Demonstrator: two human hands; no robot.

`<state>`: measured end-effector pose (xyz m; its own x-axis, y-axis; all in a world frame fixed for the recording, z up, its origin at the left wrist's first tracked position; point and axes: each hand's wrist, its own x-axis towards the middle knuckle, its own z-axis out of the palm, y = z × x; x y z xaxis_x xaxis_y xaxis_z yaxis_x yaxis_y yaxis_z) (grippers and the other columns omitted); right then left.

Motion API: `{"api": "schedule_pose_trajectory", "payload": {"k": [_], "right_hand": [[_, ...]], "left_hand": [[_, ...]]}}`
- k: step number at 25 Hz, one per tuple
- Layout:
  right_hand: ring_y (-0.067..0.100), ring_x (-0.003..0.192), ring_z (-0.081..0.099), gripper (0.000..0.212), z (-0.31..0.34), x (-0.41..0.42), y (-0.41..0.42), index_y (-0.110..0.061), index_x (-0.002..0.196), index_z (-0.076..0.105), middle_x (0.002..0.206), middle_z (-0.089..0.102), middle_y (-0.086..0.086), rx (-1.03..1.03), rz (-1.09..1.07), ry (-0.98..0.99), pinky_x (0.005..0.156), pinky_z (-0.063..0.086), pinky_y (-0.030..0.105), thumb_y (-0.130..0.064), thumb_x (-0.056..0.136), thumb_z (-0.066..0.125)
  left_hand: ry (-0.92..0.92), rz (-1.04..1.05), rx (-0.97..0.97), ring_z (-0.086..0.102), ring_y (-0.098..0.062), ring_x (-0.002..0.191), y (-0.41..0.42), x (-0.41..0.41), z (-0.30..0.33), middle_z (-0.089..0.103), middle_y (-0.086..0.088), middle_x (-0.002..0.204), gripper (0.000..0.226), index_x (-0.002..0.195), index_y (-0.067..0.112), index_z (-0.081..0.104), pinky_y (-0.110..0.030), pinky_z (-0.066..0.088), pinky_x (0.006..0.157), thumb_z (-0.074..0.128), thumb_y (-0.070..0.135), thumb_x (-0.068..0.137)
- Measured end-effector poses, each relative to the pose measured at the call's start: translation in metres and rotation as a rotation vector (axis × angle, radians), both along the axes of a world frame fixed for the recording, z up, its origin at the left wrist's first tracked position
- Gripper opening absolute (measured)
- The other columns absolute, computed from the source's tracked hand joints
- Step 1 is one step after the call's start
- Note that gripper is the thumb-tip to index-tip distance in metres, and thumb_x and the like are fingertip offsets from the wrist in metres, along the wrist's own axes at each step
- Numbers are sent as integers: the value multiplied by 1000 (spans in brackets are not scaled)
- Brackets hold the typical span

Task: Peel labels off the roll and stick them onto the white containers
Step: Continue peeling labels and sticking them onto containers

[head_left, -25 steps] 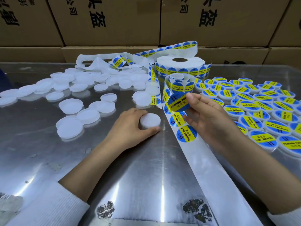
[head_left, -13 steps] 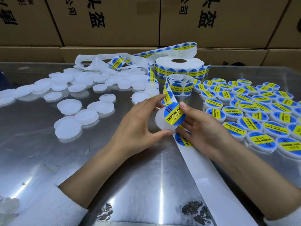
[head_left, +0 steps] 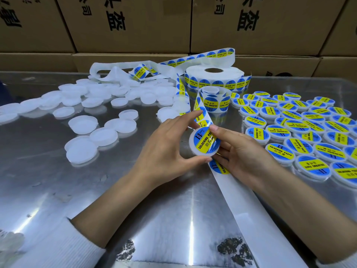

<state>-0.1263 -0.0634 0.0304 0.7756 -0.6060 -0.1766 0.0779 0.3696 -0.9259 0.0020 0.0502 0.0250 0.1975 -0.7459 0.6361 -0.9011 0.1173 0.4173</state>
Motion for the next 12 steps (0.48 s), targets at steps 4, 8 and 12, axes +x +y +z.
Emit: {"api": "schedule_pose_trajectory", "payload": {"k": [4,8,12], "right_hand": [[13,83,70,33,0,0,1,-10,98,71,97,74,7,-17,9,-10,87,52,27,-29,72,68],[13,78,71,25,0,0,2,-12,89,73,92,75,7,-3,3,-31,76,56,22,-27,70,69],[13,77,71,23,-1,0,2,-11,91,72,93,75,8,-15,1,-27,72,56,21,-26,74,69]], "left_hand": [[1,4,-13,54,-4,96,-1,0,-1,61,10,111,83,135,18,46,-26,43,91,79,48,65],[8,7,-16,56,-4,96,-1,0,-1,60,14,109,83,135,20,46,-26,44,89,78,51,65],[15,15,-21,56,-5,96,0,0,-1,62,12,109,83,134,20,47,-27,45,89,79,52,65]]}}
